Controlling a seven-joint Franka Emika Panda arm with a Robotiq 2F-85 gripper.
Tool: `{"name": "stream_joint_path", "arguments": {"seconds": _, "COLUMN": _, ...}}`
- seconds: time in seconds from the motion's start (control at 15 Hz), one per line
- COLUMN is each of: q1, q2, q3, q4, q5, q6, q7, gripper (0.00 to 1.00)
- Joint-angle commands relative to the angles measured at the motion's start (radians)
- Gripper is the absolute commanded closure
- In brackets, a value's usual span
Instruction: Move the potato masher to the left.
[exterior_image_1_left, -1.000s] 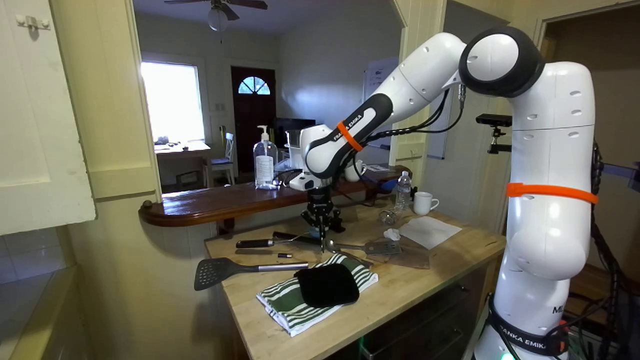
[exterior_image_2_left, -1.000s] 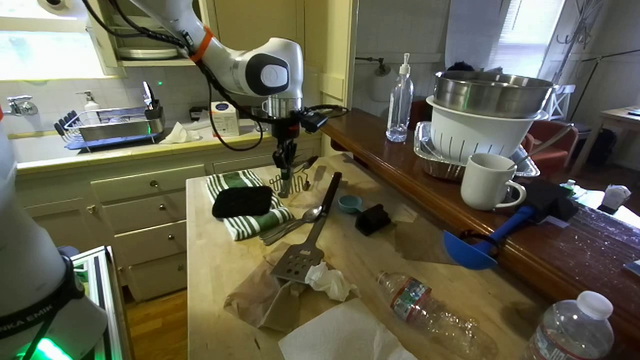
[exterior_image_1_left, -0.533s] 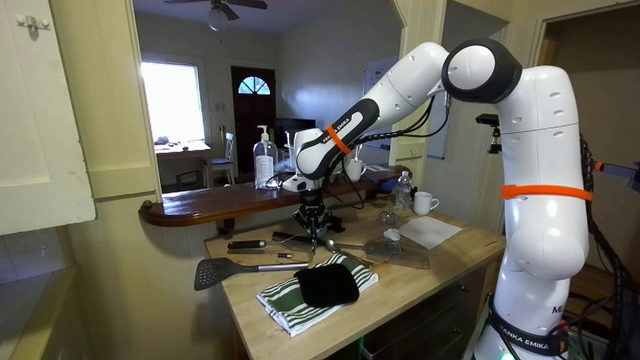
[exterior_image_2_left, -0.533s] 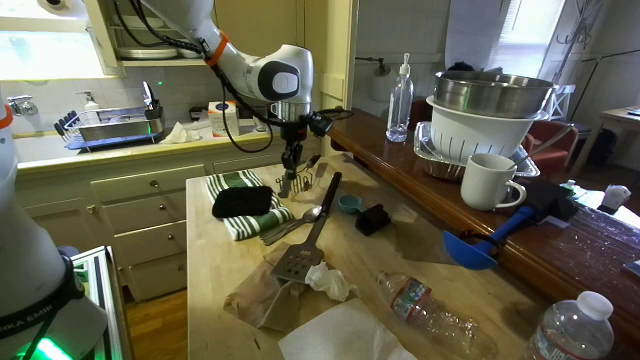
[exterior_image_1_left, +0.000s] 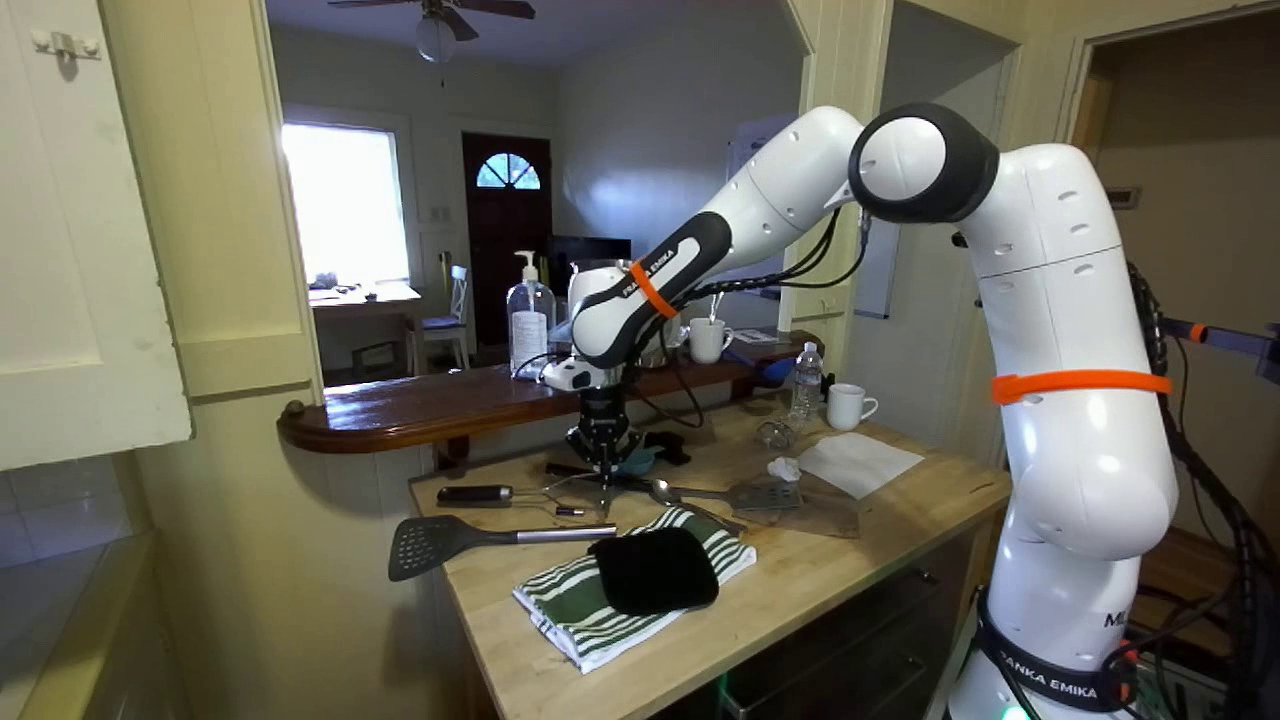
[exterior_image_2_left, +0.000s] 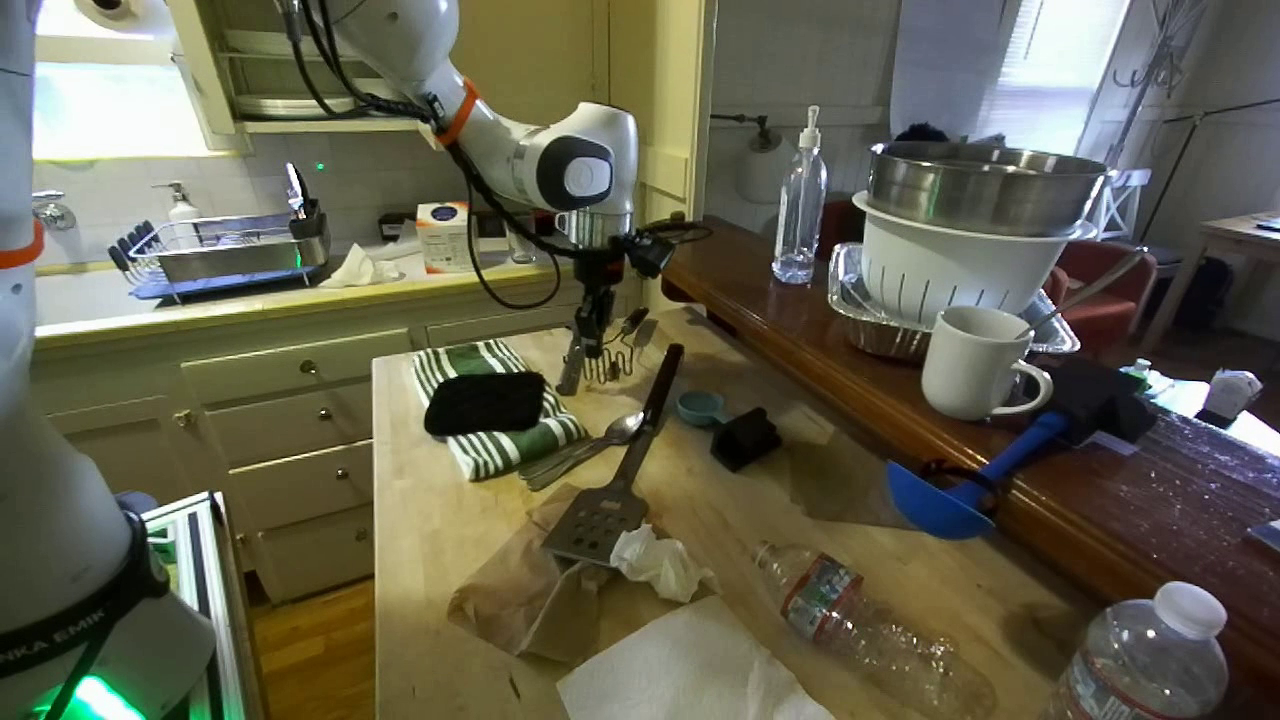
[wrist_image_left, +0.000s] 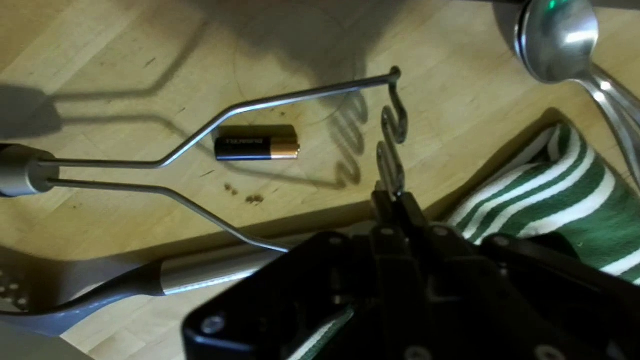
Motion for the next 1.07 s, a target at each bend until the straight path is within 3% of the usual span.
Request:
{"name": "stream_joint_path", "arguments": {"seconds": 0.0, "q1": -0.005, "q2": 0.047, "q3": 0.021, "q4": 0.059, "q5": 0.003, "q6": -0.022, "q7": 0.01, "gripper": 0.99}}
{"name": "stream_joint_path", "arguments": {"seconds": 0.47, "q1": -0.007, "q2": 0.074, "q3": 0.023, "q4": 0.079, "q5": -0.009, "q6": -0.027, "q7": 0.033, "gripper": 0.99}}
{"name": "stream_joint_path", "arguments": {"seconds": 0.53, "q1": -0.006, "q2": 0.074, "q3": 0.024, "q4": 0.079, "q5": -0.011, "q6": -0.028, "q7": 0.032, "gripper": 0.69}}
{"name": "stream_joint_path", "arguments": {"seconds": 0.67, "q1": -0.003, "q2": 0.072, "q3": 0.023, "q4": 0.078, "q5": -0.016, "q6": -0.028, "q7": 0.034, "gripper": 0.62}}
{"name": "stream_joint_path", "arguments": {"seconds": 1.0, "q1": 0.021, "q2": 0.009, "q3": 0.025, "q4": 0.062, "q5": -0.045, "q6": -0.03, "q7": 0.095, "gripper": 0.24}}
